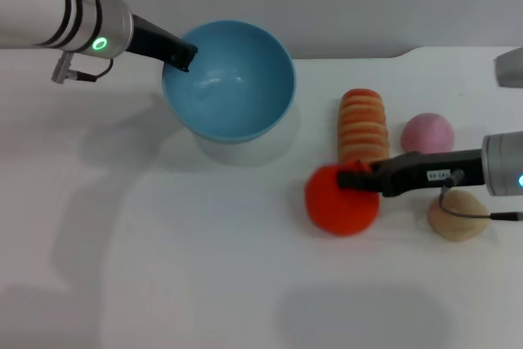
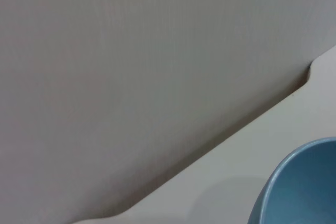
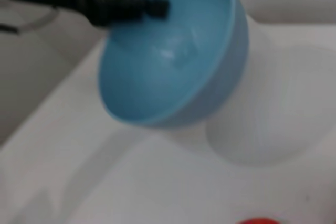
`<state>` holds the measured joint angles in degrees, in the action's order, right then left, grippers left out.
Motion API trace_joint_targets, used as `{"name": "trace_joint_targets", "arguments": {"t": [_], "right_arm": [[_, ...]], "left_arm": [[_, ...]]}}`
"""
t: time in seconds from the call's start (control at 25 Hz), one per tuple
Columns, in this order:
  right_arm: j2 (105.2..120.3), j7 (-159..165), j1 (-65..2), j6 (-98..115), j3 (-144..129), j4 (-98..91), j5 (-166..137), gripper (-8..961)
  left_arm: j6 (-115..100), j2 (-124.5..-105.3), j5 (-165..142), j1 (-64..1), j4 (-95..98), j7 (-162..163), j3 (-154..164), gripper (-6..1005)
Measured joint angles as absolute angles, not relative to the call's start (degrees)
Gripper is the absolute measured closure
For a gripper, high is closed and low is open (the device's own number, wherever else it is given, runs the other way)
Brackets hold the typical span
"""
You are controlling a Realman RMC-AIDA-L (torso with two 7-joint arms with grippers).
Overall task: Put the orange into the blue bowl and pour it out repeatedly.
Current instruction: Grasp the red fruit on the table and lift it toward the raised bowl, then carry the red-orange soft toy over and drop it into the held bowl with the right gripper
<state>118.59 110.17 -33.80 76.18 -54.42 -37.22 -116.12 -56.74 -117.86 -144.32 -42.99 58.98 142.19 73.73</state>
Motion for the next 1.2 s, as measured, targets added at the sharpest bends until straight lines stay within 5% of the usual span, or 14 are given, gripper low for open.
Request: {"name": "trace_joint_targets", "arguments": {"t": [0.52, 0.92, 1.2], "right_arm": [[118.44, 109.32, -30.53, 94.53, -53.01, -59.38, -100.65, 842], [118.33, 108.94, -35.39, 85.87, -56.66, -47.80, -101.81, 907], [118.51, 108.91, -36.99, 84.99, -57.69, -44.59, -104.01, 859]], "left_arm": [[-70.13, -118.10, -143.95, -45.67, 59.51, 142.68, 74.89, 1000], [-70.39, -118.41, -136.95, -44.90, 59.59, 142.82, 83.24, 1000], [-69.77, -118.22, -135.71, -44.64, 59.68, 142.72, 84.33, 999]]}}
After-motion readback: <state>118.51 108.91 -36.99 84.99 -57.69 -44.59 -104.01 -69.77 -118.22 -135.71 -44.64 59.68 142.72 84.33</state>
